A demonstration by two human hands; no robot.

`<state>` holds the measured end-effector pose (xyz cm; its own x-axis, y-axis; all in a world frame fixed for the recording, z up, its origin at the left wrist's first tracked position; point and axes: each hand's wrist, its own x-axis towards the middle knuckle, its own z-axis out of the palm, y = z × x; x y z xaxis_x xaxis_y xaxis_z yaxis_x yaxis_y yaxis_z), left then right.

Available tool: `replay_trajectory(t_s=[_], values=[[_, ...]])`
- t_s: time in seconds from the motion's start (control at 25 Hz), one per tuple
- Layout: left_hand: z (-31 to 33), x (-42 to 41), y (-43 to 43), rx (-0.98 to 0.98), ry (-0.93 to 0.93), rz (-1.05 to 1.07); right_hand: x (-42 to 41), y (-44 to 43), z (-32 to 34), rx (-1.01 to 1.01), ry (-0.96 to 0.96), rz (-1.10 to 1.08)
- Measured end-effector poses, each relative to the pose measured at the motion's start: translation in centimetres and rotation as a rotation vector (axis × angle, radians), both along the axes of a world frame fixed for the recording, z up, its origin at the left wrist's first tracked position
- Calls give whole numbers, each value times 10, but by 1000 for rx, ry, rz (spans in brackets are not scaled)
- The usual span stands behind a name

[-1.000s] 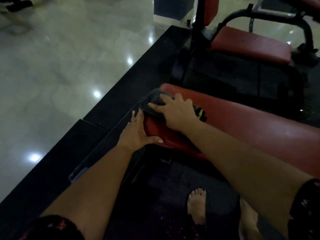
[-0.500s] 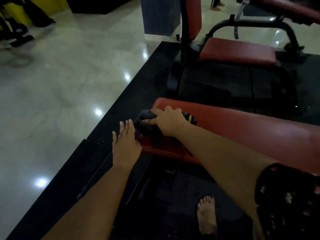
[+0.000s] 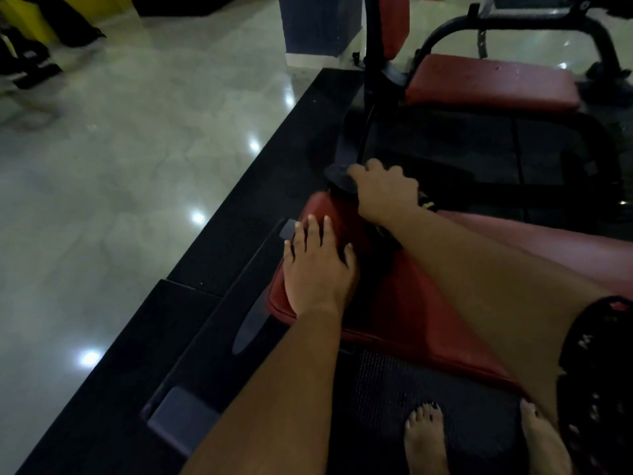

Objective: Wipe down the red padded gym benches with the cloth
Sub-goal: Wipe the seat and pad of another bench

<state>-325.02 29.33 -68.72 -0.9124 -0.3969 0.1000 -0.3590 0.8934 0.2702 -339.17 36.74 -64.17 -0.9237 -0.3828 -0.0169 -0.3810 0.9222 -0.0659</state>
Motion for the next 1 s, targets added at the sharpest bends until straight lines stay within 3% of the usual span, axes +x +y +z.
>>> replay_trajectory(t_s=[0.12, 0.32, 0.44, 0.56, 0.72, 0.88, 1.0], values=[[0, 1, -1, 9, -11, 14, -5, 4, 4, 74, -9, 191], [0, 0, 0, 9, -20, 8, -12, 7, 6, 109, -56, 88], [-1, 1, 1, 0, 1, 19, -25, 24, 14, 18, -243, 202], [-1, 2, 1, -19, -4, 23, -37, 46, 20, 45, -328, 116], [1, 1, 1, -13, -13, 20, -15, 43, 16, 264, -168, 77], [-1, 3, 1, -19, -4, 31, -23, 79, 27, 144, -337, 183], [-2, 2, 1, -28, 5, 32, -20, 92, 29, 158, -312, 35]])
